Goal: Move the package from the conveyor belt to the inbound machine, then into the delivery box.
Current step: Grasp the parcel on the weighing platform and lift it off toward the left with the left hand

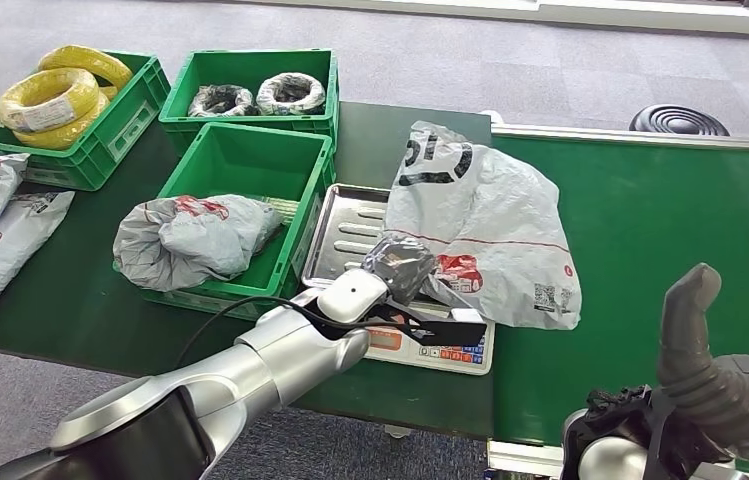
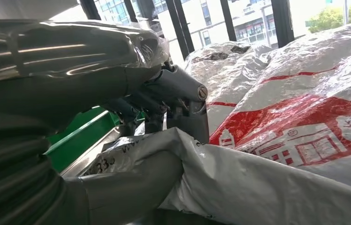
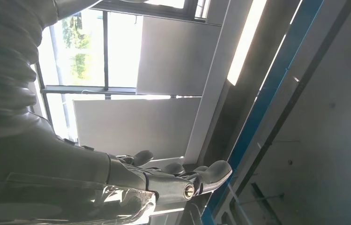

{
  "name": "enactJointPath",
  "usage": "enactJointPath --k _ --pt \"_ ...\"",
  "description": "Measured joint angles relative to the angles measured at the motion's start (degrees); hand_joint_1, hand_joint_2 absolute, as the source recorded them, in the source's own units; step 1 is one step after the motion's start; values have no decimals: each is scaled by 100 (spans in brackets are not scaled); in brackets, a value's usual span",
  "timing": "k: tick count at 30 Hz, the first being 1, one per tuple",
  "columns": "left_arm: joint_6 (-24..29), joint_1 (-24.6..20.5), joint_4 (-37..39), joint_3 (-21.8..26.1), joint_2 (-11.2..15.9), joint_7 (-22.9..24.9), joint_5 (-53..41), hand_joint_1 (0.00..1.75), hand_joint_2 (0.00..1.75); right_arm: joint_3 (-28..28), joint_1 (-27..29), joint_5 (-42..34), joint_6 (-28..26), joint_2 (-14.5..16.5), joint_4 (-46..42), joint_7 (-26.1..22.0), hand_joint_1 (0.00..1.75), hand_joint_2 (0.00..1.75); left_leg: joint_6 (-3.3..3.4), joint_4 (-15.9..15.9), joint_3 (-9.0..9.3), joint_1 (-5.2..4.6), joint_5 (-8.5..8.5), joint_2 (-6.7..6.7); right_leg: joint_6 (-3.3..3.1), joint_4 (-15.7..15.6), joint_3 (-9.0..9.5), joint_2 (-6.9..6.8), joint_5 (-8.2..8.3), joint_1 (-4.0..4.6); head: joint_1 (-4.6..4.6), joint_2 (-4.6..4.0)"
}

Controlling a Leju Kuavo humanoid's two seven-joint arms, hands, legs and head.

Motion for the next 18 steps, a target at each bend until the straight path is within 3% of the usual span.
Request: enactJointPath --k 15,18 --pt "378 15 76 339 -2 -136 324 171 175 60 -25 -34 0 0 52 2 0 175 0 0 0 0 0 0 0 0 0 0 0 0 0 0" --pt "667 6 71 489 -1 -480 684 175 175 71 -27 -46 0 0 69 1 0 175 0 0 -1 0 0 0 0 0 -1 0 0 0 0 0"
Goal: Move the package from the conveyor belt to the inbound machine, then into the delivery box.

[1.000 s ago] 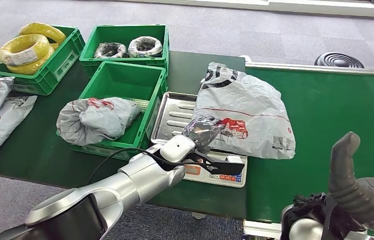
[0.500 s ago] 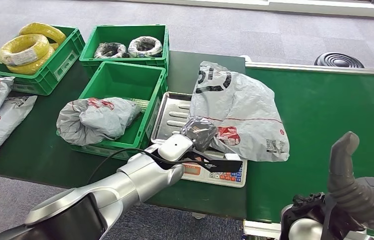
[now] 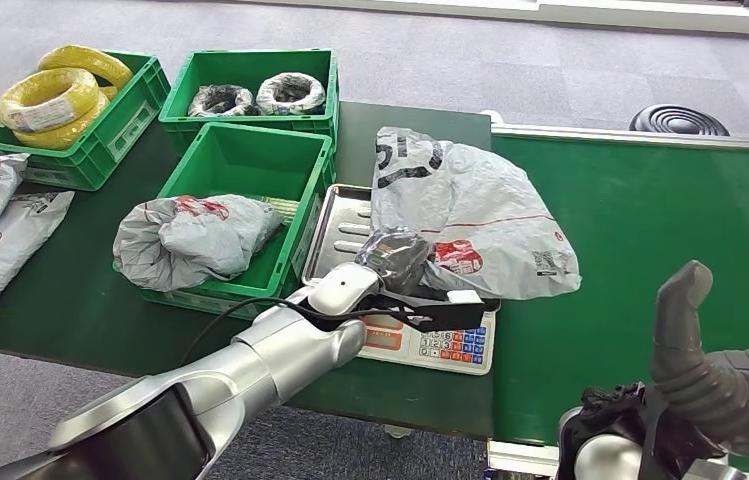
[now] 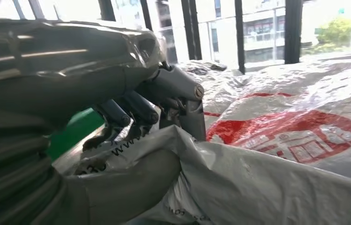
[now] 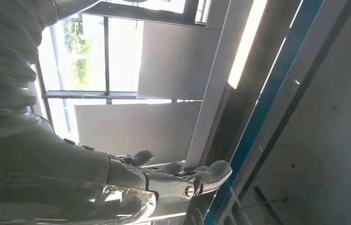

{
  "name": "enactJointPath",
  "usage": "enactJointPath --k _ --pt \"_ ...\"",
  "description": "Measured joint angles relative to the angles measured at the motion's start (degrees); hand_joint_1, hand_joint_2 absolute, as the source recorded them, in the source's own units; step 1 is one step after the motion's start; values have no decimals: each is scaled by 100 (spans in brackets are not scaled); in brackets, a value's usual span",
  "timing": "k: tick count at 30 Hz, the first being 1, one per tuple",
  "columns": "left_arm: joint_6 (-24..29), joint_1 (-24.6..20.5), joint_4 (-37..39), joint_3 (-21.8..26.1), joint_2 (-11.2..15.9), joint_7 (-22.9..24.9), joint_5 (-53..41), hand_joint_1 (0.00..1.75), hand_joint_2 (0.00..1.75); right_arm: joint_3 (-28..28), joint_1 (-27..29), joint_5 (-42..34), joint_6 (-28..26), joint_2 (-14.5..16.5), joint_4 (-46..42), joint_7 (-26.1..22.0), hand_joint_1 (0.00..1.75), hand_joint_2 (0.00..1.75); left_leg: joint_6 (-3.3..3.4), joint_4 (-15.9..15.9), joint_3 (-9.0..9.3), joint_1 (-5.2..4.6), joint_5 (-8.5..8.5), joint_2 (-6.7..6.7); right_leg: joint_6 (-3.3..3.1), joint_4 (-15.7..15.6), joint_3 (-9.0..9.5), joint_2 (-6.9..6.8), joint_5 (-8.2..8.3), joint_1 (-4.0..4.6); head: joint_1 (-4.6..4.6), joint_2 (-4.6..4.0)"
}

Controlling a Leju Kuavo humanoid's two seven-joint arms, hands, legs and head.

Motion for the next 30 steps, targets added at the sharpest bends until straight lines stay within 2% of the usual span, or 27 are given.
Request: enactJointPath --k 3,5,9,12,21,26,30 --pt "589 -184 -120 583 29 -585 675 175 175 4 0 -23 0 0 24 1 0 175 0 0 -2 0 1 1 0 1 -2 0 0 0 1 0" --pt "798 -500 -304 1044 102 -730 876 175 175 4 2 -22 0 0 33 1 0 175 0 0 -2 1 2 1 0 1 -2 0 1 1 -1 0" --pt "859 -1131 -835 1877 328 -616 894 175 175 3 11 -14 0 0 36 1 0 175 0 0 -1 2 2 2 -1 2 -2 0 1 2 1 0" --pt "823 -1365 -1161 2365 524 -498 834 175 175 -8 41 -15 0 0 36 0 0 175 0 0 -1 2 2 4 -1 3 -3 1 1 2 1 0" --pt "1022 -1459 -1470 3307 946 -594 715 175 175 -24 114 -10 0 0 32 0 0 175 0 0 -2 1 3 2 -1 3 -2 1 1 2 2 0" --pt "1588 -1446 -1376 3562 1243 -134 67 175 175 -51 166 -32 0 0 -29 0 0 175 -1 -1 0 1 2 9 -1 3 -3 3 1 2 1 0" --pt "1973 -1230 -1050 3939 1637 -91 122 175 175 -108 223 -47 0 0 -107 1 0 175 -1 -5 7 3 2 26 -1 6 -3 17 0 4 1 0"
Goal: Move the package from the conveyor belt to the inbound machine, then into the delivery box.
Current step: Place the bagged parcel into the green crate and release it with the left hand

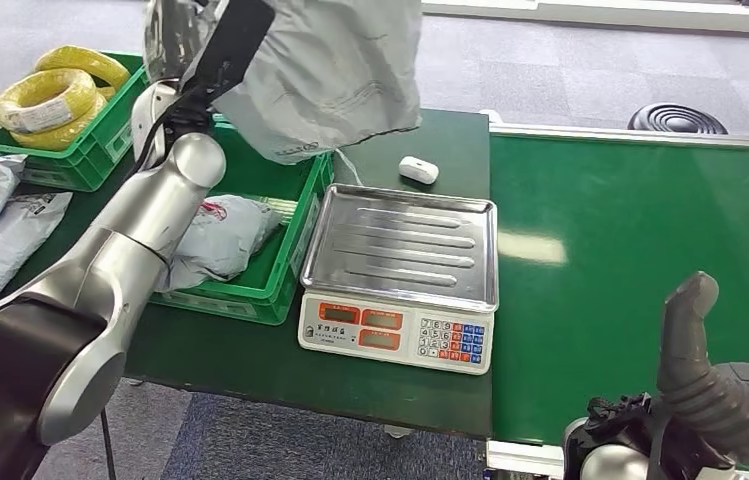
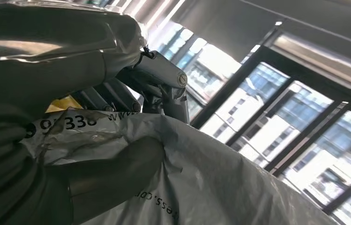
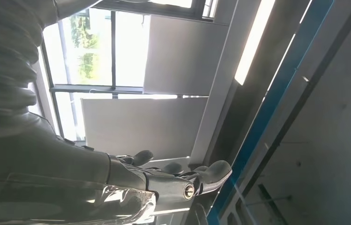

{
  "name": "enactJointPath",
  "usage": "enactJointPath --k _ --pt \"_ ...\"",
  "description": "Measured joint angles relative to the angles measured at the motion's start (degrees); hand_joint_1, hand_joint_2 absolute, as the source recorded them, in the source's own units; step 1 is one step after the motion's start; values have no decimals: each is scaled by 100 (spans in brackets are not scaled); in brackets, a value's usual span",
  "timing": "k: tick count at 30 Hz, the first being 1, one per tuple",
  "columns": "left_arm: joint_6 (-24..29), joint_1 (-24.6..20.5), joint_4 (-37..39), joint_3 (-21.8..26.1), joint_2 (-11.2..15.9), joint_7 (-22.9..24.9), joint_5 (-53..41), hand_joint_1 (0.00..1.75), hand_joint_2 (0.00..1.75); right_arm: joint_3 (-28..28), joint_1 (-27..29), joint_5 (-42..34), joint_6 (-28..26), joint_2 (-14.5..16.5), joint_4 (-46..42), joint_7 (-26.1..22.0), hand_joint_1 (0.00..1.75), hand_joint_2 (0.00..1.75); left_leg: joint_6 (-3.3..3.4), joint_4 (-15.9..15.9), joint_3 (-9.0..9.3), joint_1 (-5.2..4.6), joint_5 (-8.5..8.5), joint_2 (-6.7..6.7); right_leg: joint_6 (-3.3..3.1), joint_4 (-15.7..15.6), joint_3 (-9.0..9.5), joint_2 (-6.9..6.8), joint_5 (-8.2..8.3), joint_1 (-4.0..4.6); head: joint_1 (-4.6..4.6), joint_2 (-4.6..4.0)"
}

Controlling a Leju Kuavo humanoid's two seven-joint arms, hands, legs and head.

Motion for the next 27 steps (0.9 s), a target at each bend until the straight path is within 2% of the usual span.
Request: enactJointPath --k 4,8,13,19,20,23,24,27 --pt "157 443 274 469 358 -187 275 175 175 -25 38 -3 0 0 -33 0 0 175 -3 -1 3 3 2 9 -1 4 -4 8 -1 4 0 0" --pt "269 804 468 795 534 -345 484 175 175 -25 46 10 0 0 -32 -2 0 175 -4 -1 -3 1 3 -3 -3 3 1 -6 -2 1 2 0" --pt "418 1417 639 1257 621 -655 744 175 175 -25 46 27 0 0 -25 0 0 175 -4 0 -3 -3 2 -3 -2 1 -1 -6 -2 -2 3 0" --pt "456 1646 754 1486 667 -724 774 175 175 -27 46 41 0 0 -13 1 0 175 -4 0 -5 -2 2 -9 -2 1 -1 -10 -2 -1 2 0" --pt "468 1681 767 1516 667 -747 776 152 175 -30 46 48 0 0 -13 1 0 175 -4 0 -4 -2 2 -9 -2 1 -1 -9 -2 -1 1 0" --pt "497 1860 787 1655 659 -816 743 21 175 -53 47 75 0 0 -8 1 0 175 -5 -1 -1 -2 1 -5 -2 1 0 -7 -2 -1 1 0" --pt "500 1946 788 1722 652 -841 711 0 175 -64 48 87 0 0 -5 1 0 175 -5 -1 0 -2 1 -4 -3 1 0 -7 -2 -1 2 0" --pt "501 2278 792 1995 597 -924 624 0 175 -105 69 124 0 0 0 1 0 175 -6 -1 2 -2 0 1 -3 1 1 -7 -3 -2 1 0"
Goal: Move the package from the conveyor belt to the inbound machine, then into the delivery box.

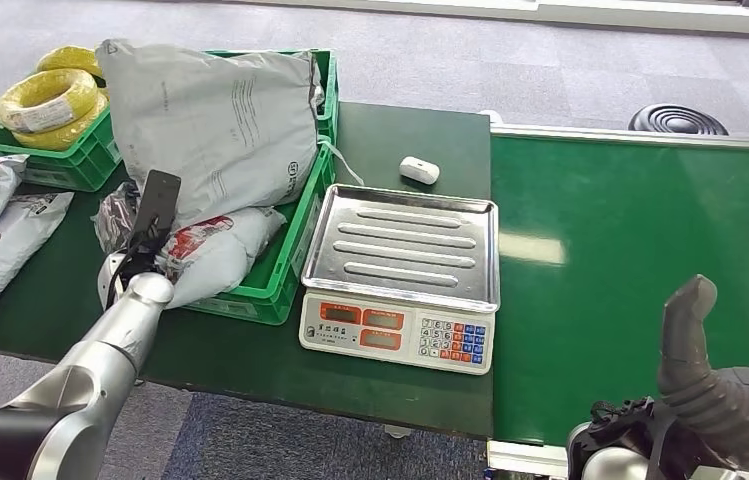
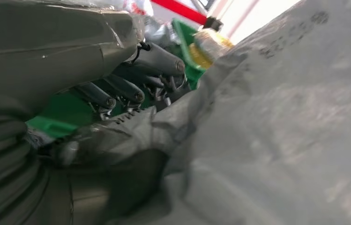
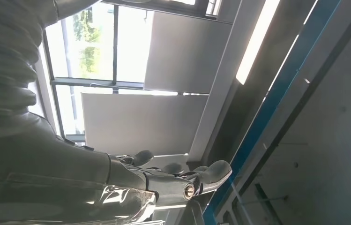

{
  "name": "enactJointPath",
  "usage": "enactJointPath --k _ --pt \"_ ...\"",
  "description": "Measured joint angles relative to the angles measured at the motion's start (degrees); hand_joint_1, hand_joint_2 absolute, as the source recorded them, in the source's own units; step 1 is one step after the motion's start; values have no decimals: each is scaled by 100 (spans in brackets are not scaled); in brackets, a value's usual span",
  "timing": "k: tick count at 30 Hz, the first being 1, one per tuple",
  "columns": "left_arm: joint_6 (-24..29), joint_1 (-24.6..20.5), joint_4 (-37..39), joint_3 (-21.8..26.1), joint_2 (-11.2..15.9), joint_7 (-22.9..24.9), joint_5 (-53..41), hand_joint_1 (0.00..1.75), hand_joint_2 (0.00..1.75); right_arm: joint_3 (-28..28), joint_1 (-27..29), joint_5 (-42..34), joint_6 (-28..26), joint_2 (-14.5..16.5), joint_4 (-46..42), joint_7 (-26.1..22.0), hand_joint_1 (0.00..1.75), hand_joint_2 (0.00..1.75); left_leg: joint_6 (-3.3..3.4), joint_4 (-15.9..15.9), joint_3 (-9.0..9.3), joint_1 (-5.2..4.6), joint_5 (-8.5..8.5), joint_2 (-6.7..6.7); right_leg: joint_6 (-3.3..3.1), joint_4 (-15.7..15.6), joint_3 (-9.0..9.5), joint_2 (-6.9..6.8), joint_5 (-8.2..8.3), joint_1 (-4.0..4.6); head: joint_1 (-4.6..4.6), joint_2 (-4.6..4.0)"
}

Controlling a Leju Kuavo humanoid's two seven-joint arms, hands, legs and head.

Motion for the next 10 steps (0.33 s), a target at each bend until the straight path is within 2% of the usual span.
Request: enactJointPath --k 3,10 --pt "-22 323 24 341 -112 -252 49 0 175 -47 60 25 0 0 2 -1 0 175 0 0 4 -1 -2 -1 0 -1 6 0 -1 -1 0 0" --pt "-271 783 -52 971 -478 -1324 341 0 175 -51 144 -246 0 -1 270 0 0 175 1 -6 66 -2 -26 -2 -6 -5 76 0 -22 -4 -1 0"
